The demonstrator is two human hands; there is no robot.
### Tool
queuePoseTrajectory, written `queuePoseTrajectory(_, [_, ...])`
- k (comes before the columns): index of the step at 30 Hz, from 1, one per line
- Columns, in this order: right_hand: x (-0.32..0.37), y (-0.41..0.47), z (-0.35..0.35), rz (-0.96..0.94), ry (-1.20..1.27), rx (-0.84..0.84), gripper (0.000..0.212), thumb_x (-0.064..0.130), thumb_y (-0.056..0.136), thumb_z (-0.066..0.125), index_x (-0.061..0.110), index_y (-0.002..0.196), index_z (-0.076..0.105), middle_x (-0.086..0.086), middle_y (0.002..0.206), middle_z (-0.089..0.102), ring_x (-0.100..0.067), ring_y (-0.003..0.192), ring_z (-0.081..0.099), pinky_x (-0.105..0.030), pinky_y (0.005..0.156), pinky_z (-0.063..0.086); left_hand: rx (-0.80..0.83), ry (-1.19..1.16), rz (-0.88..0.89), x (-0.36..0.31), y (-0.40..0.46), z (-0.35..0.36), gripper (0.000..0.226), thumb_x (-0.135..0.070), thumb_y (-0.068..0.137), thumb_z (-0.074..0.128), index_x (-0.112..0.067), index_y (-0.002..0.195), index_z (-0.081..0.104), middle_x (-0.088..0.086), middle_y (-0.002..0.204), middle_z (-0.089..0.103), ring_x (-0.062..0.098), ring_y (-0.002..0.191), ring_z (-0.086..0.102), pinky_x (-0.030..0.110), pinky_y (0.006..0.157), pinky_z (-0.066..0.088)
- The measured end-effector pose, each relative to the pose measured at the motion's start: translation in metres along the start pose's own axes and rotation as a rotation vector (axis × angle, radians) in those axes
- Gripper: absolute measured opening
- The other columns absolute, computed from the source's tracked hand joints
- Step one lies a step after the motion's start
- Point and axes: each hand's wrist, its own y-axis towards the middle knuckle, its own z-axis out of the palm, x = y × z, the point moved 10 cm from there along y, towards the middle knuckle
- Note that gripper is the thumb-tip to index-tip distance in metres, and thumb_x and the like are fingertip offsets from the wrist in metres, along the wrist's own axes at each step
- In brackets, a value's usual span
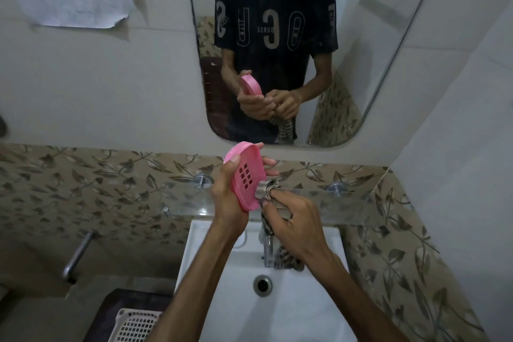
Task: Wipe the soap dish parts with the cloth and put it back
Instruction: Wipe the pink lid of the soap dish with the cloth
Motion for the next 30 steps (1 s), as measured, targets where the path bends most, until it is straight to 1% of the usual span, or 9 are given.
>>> queuePoseTrajectory(2, [-0.003, -0.004, 0.013, 0.103, 0.148, 0.040, 0.018, 0.032, 0.098, 0.059, 0.025, 0.084, 0.068, 0.005, 0.071, 0.067, -0.012, 0.061, 0.062, -0.037, 0.056, 0.055, 0.020, -0.014, 0.047, -0.002, -0.001, 0.006, 0.070, -0.048, 0.087, 0.063, 0.002, 0.135, 0.061, 0.024, 0.108, 0.068, 0.036, 0.094, 0.067, 0.046, 0.087, 0.057])
queuePoseTrajectory(5, [-0.010, -0.012, 0.028, 0.214, 0.328, 0.053, 0.021, 0.033, 0.100, 0.061, 0.019, 0.087, 0.070, 0.000, 0.074, 0.069, -0.017, 0.063, 0.062, -0.034, 0.059, 0.052, 0.040, -0.024, 0.072, -0.002, -0.002, 0.013, 0.083, -0.053, 0.077, 0.078, 0.002, 0.135, 0.056, 0.021, 0.107, 0.065, 0.035, 0.096, 0.063, 0.047, 0.090, 0.051])
queuePoseTrajectory(10, [-0.010, -0.014, 0.017, 0.106, 0.156, -0.061, 0.019, 0.022, 0.101, 0.065, 0.012, 0.088, 0.072, 0.001, 0.077, 0.071, -0.018, 0.068, 0.066, -0.038, 0.059, 0.053, 0.048, -0.058, 0.146, -0.003, -0.006, 0.006, 0.066, -0.056, 0.079, 0.077, -0.013, 0.129, 0.069, 0.014, 0.111, 0.070, 0.033, 0.105, 0.064, 0.047, 0.095, 0.050])
queuePoseTrajectory(14, [-0.004, -0.021, 0.032, 0.178, 0.324, -0.057, 0.020, 0.023, 0.100, 0.062, 0.014, 0.084, 0.070, 0.004, 0.066, 0.066, -0.009, 0.056, 0.059, -0.027, 0.052, 0.048, 0.006, -0.102, 0.093, -0.001, -0.006, 0.006, 0.077, -0.051, 0.078, 0.078, 0.000, 0.132, 0.059, 0.020, 0.109, 0.064, 0.038, 0.103, 0.058, 0.049, 0.095, 0.045])
queuePoseTrajectory(18, [-0.006, -0.021, 0.038, 0.201, 0.409, -0.032, 0.014, 0.023, 0.098, 0.067, 0.013, 0.089, 0.070, -0.006, 0.073, 0.069, -0.024, 0.064, 0.064, -0.041, 0.058, 0.056, -0.013, -0.090, 0.075, -0.003, -0.007, 0.002, 0.084, -0.052, 0.079, 0.076, 0.003, 0.138, 0.051, 0.020, 0.112, 0.066, 0.037, 0.105, 0.061, 0.049, 0.099, 0.047])
queuePoseTrajectory(21, [-0.005, -0.024, 0.042, 0.203, 0.458, -0.043, 0.010, 0.026, 0.099, 0.069, 0.022, 0.106, 0.074, 0.001, 0.092, 0.076, -0.017, 0.080, 0.073, -0.039, 0.072, 0.064, -0.028, -0.030, 0.063, -0.006, -0.012, 0.004, 0.083, -0.056, 0.083, 0.071, 0.001, 0.141, 0.053, 0.023, 0.120, 0.066, 0.042, 0.115, 0.060, 0.055, 0.104, 0.046])
queuePoseTrajectory(23, [-0.006, -0.022, 0.037, 0.163, 0.398, -0.071, 0.013, 0.023, 0.098, 0.070, 0.020, 0.110, 0.075, 0.003, 0.097, 0.077, -0.017, 0.087, 0.074, -0.039, 0.077, 0.064, -0.040, -0.007, 0.016, -0.004, -0.015, 0.004, 0.084, -0.058, 0.084, 0.069, 0.000, 0.143, 0.054, 0.030, 0.128, 0.063, 0.045, 0.124, 0.057, 0.060, 0.108, 0.042])
queuePoseTrajectory(26, [0.001, -0.013, 0.016, -0.072, 0.076, -0.118, 0.019, 0.017, 0.097, 0.068, 0.005, 0.110, 0.076, -0.009, 0.100, 0.076, -0.026, 0.087, 0.072, -0.045, 0.073, 0.060, -0.048, -0.033, -0.095, -0.006, -0.019, -0.006, 0.087, -0.060, 0.087, 0.063, 0.001, 0.147, 0.052, 0.033, 0.140, 0.057, 0.042, 0.128, 0.053, 0.058, 0.110, 0.037])
queuePoseTrajectory(30, [0.005, -0.005, 0.000, -0.256, -0.154, -0.102, 0.023, 0.010, 0.094, 0.067, 0.009, 0.114, 0.077, -0.005, 0.104, 0.074, -0.024, 0.083, 0.070, -0.039, 0.067, 0.060, 0.053, -0.084, -0.359, 0.004, -0.017, -0.009, 0.072, -0.045, 0.083, 0.063, -0.004, 0.143, 0.061, 0.036, 0.149, 0.051, 0.041, 0.123, 0.050, 0.067, 0.116, 0.032])
